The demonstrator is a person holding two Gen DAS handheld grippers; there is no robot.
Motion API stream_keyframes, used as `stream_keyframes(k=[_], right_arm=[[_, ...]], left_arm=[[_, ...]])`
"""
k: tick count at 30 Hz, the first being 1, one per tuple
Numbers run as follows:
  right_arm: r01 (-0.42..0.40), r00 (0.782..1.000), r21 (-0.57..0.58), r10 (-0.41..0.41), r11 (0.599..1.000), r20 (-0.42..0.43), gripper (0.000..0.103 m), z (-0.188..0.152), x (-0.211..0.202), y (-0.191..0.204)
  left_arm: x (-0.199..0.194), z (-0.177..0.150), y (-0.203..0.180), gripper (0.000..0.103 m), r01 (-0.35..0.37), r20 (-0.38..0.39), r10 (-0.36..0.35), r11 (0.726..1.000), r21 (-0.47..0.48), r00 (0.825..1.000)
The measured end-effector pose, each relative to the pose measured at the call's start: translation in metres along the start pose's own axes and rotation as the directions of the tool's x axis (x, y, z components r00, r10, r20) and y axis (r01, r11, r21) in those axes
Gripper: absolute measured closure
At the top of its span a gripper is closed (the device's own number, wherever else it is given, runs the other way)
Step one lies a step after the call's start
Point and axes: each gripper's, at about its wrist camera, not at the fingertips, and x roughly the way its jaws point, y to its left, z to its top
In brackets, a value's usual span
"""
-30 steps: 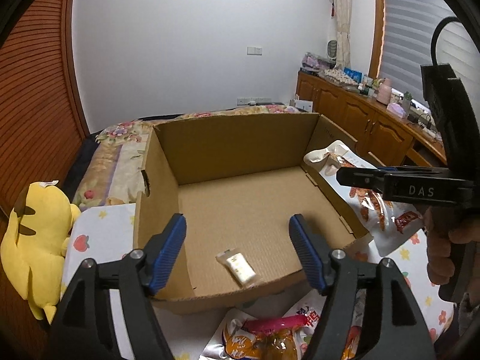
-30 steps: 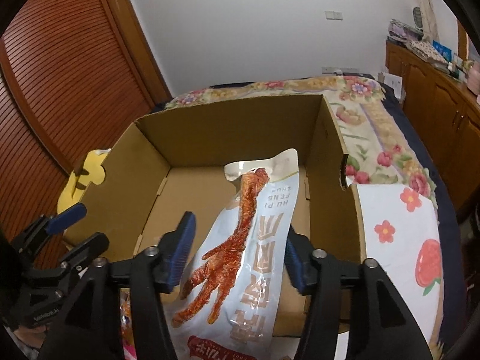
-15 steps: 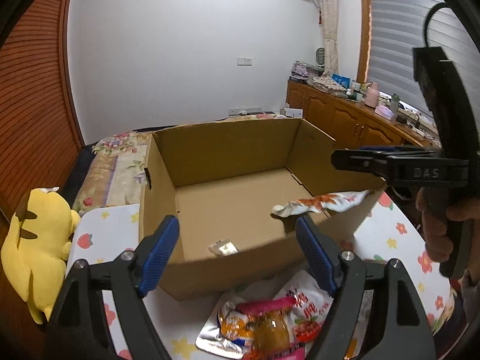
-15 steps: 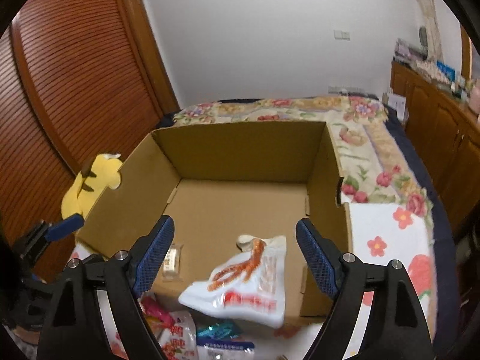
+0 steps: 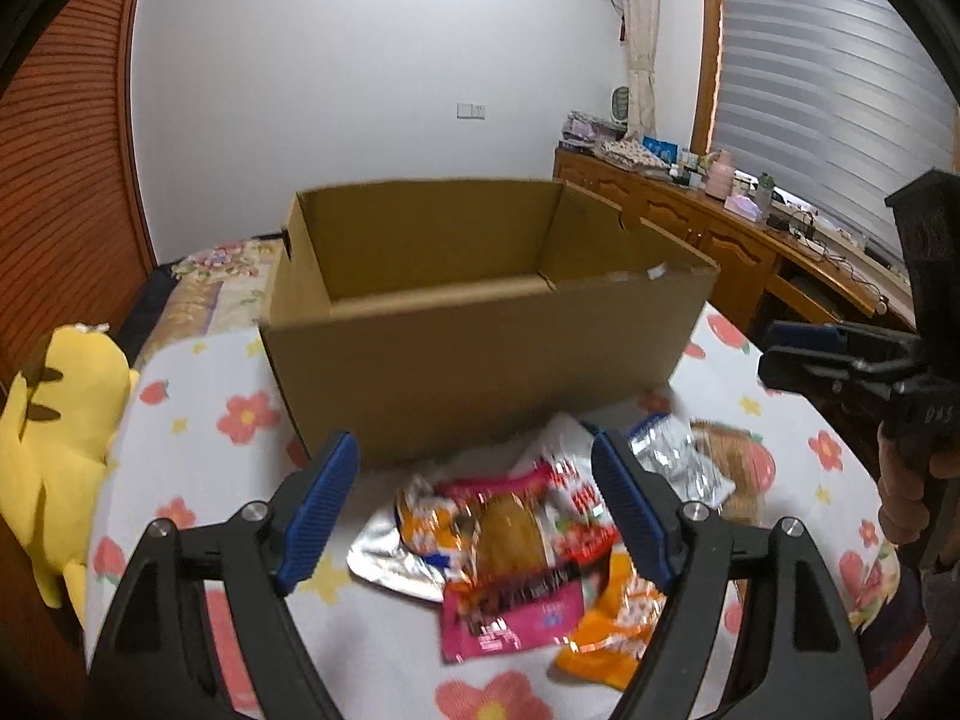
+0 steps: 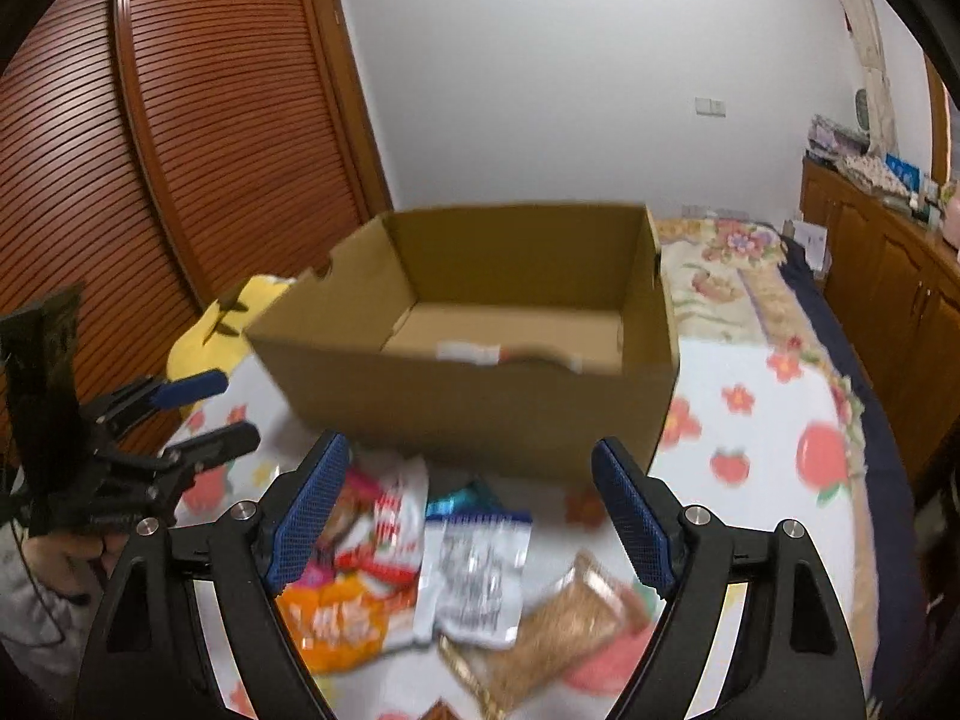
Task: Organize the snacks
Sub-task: 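Move both tools back from the box toward the snack pile, then grasp the pink braised egg pack with the left tool while the right tool grasps a silver packet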
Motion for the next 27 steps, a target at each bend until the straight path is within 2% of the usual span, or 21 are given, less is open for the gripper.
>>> stream_keyframes(k=[6, 13, 17, 27], right_arm=[[0.025, 0.998, -0.008, -0.025, 1.0, -0.061, 0.024, -0.026, 0.017, -0.003], [0.023, 0.99, -0.002, -0.023, 1.0, -0.136, 0.031, -0.04, 0.048, -0.009], [0.028, 0.982, -0.004, -0.028, 1.0, -0.188, 0.032, -0.044, 0.067, -0.013], [0.001, 0.978, -0.015, -0.004, 1.0, -0.207, 0.044, -0.049, 0.08, -0.007]], left_arm=[[0.006, -0.026, -0.007, 0.022, -0.002, -0.035, 0.002, 1.0, -0.005, 0.999], [0.016, -0.045, -0.01, 0.022, -0.002, -0.076, 0.001, 1.0, -0.008, 0.997], [0.022, -0.045, -0.008, 0.023, 0.003, -0.089, -0.005, 1.0, -0.025, 0.996], [0.044, -0.037, -0.008, 0.027, 0.017, -0.142, -0.021, 0.999, -0.031, 0.99]])
